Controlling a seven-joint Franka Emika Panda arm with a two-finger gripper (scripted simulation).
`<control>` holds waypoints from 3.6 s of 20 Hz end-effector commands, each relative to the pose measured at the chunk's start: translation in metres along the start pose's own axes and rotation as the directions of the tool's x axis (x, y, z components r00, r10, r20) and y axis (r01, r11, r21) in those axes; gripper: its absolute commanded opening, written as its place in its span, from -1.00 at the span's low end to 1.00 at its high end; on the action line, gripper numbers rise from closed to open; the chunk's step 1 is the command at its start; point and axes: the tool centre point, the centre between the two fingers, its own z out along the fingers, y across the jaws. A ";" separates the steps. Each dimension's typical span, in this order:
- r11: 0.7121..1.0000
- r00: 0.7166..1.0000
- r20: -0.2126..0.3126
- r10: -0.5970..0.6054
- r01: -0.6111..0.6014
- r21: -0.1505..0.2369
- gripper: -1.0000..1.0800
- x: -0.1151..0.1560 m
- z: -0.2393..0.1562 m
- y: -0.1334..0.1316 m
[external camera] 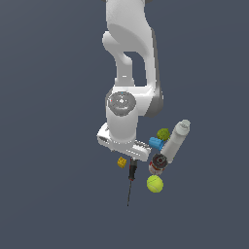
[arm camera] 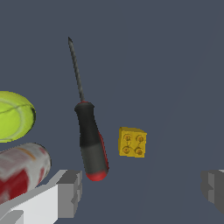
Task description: Pick up a designated object from a clutter of objects.
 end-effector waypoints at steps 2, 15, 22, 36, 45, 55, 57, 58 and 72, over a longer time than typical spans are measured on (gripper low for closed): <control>0.999 0.999 -0.003 0.050 -0.050 -0.002 0.92 0.003 0.022 0.003; 0.996 0.996 -0.004 0.090 -0.090 -0.004 0.92 0.005 0.046 0.007; 0.996 0.996 -0.005 0.093 -0.093 -0.004 0.92 0.004 0.078 0.007; 0.996 0.996 -0.005 0.094 -0.094 -0.004 -1.00 0.005 0.092 0.007; 0.995 0.995 -0.031 0.097 -0.097 0.009 -1.00 0.014 0.071 0.006; 0.995 0.995 -0.027 0.097 -0.097 0.008 -1.00 -0.002 0.027 0.011; 0.995 0.995 -0.026 0.097 -0.097 0.007 -1.00 -0.007 0.012 0.013; 0.995 0.995 -0.026 0.097 -0.096 0.007 -1.00 -0.010 0.004 0.014; 0.995 0.995 -0.016 0.096 -0.096 0.002 -1.00 -0.056 -0.132 0.030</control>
